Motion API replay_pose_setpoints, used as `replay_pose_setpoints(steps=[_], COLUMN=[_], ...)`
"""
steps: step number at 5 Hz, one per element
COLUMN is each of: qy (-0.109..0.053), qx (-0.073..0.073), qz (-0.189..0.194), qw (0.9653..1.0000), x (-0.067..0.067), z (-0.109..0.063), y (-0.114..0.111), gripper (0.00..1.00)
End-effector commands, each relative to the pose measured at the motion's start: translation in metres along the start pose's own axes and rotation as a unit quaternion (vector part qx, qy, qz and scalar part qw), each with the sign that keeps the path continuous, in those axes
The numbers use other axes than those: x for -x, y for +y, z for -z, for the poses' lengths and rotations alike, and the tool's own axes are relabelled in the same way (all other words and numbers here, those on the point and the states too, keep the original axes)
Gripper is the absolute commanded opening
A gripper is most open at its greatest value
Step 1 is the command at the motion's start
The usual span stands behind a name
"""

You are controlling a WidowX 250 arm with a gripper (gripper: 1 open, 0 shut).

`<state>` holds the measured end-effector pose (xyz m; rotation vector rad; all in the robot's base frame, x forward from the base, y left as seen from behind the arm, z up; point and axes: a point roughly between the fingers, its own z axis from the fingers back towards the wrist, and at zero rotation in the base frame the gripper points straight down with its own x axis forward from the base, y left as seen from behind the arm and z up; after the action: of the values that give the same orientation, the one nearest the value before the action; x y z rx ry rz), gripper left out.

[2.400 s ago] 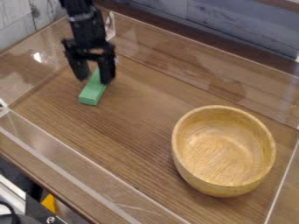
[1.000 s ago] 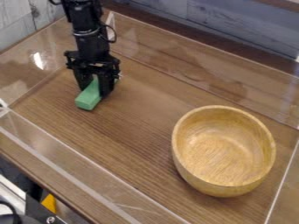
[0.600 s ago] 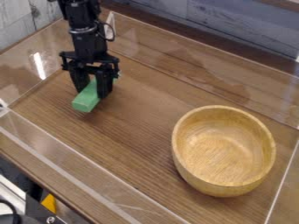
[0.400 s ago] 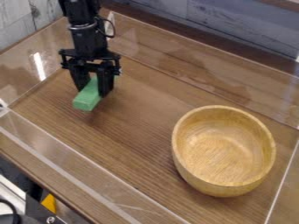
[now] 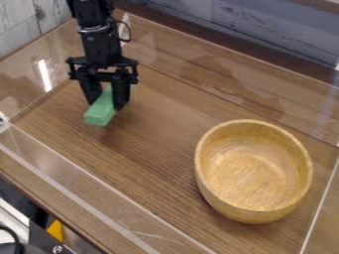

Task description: Put the green block in the brown bowl

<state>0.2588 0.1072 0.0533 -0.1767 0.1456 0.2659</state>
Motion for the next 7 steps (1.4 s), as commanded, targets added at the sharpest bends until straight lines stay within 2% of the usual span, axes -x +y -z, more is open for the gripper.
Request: replay_pose_setpoints(steps=[1,2,3,4,5,6,7], qy=[-0.038,-0.035,-0.035,-0.015,0.003,0.012,0.005], qx=[-0.004,-0.001,0.007,0.003,-0.002,-0.007,-0.018], qz=[0.000,0.012,0.057,0.125,0.183,0.216,0.240], qw=[0.9993,0.9993,0.9977,0.9921,0.9831,0.9763,0.9706], x=[-0.005,0.003,0.025,0.058,0.095,0.122,0.130], z=[-0.030,-0.038,-0.058,-0.055,-0.045,-0.018,0.003], y=[-0.008,-0.017,-0.062,-0.106,-0.147,-0.187,-0.219], gripper=[0.00,0.00,0.00,0.00,0.00,0.00,0.00])
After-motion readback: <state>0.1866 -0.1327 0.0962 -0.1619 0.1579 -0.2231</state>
